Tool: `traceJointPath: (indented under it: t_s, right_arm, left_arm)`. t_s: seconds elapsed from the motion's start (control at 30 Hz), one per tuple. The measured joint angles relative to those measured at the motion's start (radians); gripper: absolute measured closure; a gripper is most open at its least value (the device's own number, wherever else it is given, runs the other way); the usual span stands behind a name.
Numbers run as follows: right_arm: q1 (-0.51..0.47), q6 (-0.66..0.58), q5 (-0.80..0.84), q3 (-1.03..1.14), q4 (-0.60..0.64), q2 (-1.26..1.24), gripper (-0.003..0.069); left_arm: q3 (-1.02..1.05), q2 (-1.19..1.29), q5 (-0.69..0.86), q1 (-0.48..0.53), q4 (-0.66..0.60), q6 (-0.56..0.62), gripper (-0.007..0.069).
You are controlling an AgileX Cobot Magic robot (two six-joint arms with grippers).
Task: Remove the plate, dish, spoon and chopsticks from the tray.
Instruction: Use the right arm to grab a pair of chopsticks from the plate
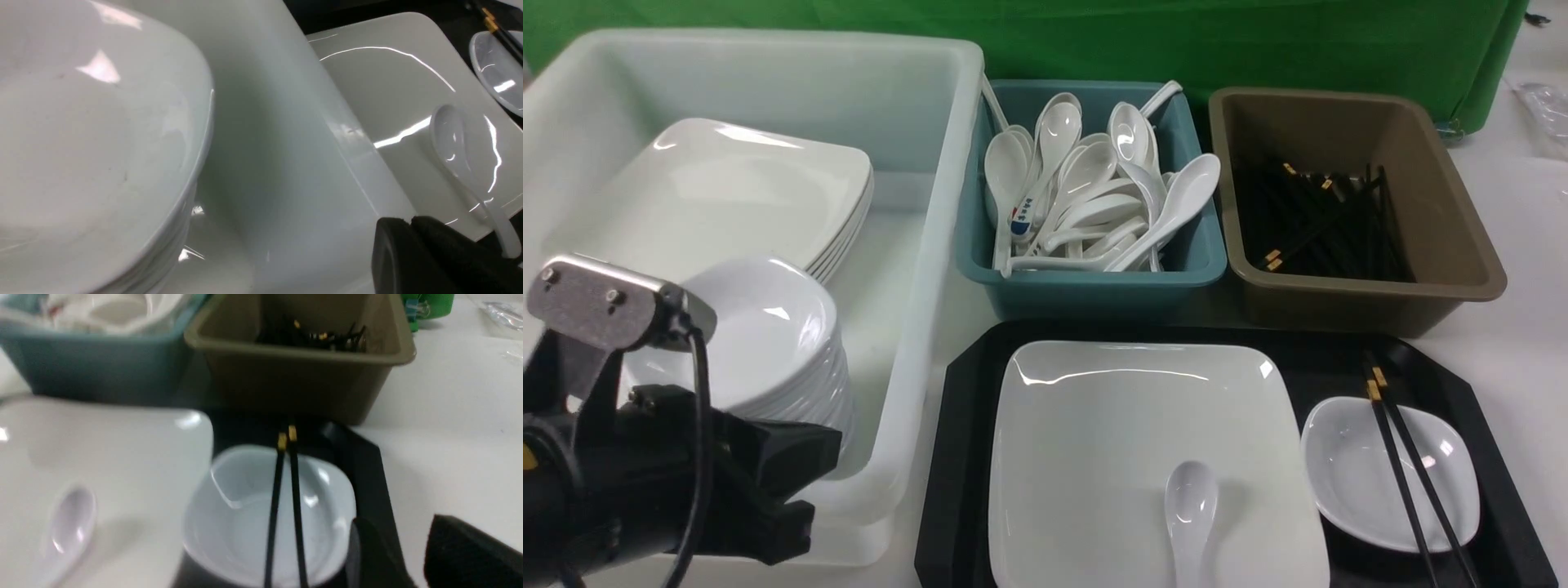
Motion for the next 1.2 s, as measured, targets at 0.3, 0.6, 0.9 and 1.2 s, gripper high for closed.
traceJointPath:
  t_s: [0.3,0.6,0.9,1.2]
  right_arm:
    - [0.027,0.44,-0.097,-0.066,0.033,0.037,0.0449]
    - [0.171,0.109,0.471,-0.583,0.005,0.682,0.0481]
    - [0.173,0.07,0.605,-0.893,-0.133,1.3,0.0356]
    - [0.123,0.064,0.59,-1.029,-0.133,1.587,0.0155]
  left_arm:
    - [0.0,-0.043,-0.031,-0.001,-0.013,0.0,0.0606]
    - [0.0,-0.051,-0.018,-0.001,-0.059,0.099,0.0606]
    - [0.0,-0.148,0.032,-0.001,-0.117,0.212,0.0606]
    - [0.0,-0.173,0.037,-0.001,-0.114,0.219,0.0606]
